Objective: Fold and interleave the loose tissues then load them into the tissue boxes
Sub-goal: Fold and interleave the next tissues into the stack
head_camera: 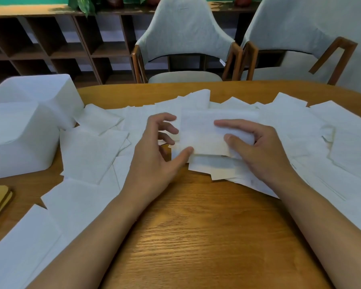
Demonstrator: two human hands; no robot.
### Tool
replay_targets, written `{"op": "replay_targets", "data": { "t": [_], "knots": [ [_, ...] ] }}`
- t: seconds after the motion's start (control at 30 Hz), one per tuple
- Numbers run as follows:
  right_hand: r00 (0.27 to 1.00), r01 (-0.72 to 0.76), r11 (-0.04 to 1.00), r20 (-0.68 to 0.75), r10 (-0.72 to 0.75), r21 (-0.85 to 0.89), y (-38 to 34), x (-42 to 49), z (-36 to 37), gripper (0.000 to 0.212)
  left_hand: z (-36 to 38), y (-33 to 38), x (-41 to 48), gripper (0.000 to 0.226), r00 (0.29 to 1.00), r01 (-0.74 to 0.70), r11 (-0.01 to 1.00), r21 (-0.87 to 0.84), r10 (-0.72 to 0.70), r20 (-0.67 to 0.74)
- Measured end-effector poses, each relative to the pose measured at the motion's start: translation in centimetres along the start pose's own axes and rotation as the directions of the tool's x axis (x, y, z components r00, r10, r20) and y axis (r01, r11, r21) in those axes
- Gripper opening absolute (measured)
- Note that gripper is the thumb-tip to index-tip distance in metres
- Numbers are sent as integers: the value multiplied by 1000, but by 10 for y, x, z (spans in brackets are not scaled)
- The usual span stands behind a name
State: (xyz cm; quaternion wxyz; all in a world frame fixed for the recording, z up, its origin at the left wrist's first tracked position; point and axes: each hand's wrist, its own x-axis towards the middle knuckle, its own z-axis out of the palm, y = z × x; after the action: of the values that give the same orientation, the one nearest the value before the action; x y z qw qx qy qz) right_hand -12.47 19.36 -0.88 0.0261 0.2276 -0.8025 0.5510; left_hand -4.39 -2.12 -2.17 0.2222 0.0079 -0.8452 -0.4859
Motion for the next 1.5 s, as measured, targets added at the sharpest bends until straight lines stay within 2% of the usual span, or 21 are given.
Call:
{"op": "replay_targets", "data": {
  "t": [0.1, 0.17, 0.2, 0.33, 0.5, 0.73, 0.93, 1.13, 1.23, 1.37, 1.43, 1.5],
  "knots": [
    [994, -38, 999, -107, 35, -28, 9, 3, -2, 33, 5, -6, -4, 34, 957, -227, 956, 188, 183, 224],
    [990, -53, 998, -132, 47, -41, 12, 5, -2, 31, 9, -9, -6, 32, 889, -351, 909, 225, 249, 383],
    [989, -60, 997, -135, 53, -48, 13, 5, -1, 30, 10, -10, -6, 35, 868, -387, 891, 237, 266, 419],
    [990, -63, 997, -128, 57, -42, 12, 5, -2, 30, 15, -9, -2, 36, 852, -473, 832, 290, 348, 392],
    [991, -71, 997, -112, 66, -43, 11, 4, 1, 30, 26, -10, -2, 24, 807, -574, 757, 313, 456, 375],
    [991, -97, 995, -98, 93, -38, 10, 4, 3, 30, 25, -7, -3, 10, 850, -507, 833, 222, 441, 287],
    [987, -127, 991, -104, 123, -30, 9, 4, 3, 29, 15, 1, -10, 16, 904, -411, 894, 180, 374, 207],
    [984, -127, 992, -123, 127, 13, 3, 3, 2, 27, 11, 4, -11, 12, 881, -472, 869, 149, 467, 72],
    [982, -131, 991, -128, 136, 40, 0, 2, -2, 27, 9, 12, -13, 12, 887, -459, 885, 76, 462, -25],
    [994, -52, 998, -100, 50, -17, -6, 1, -2, 24, 4, 21, -11, 12, 917, -374, 926, -48, 362, -166],
    [1000, 2, 999, -30, 0, 50, -9, 0, -1, 23, 3, 22, -8, 11, 925, -340, 939, -59, 322, -204],
    [996, 50, 990, 69, -60, 135, -16, -5, 1, 46, 4, 22, -6, 12, 928, -303, 952, -35, 286, -238]
  ]
}}
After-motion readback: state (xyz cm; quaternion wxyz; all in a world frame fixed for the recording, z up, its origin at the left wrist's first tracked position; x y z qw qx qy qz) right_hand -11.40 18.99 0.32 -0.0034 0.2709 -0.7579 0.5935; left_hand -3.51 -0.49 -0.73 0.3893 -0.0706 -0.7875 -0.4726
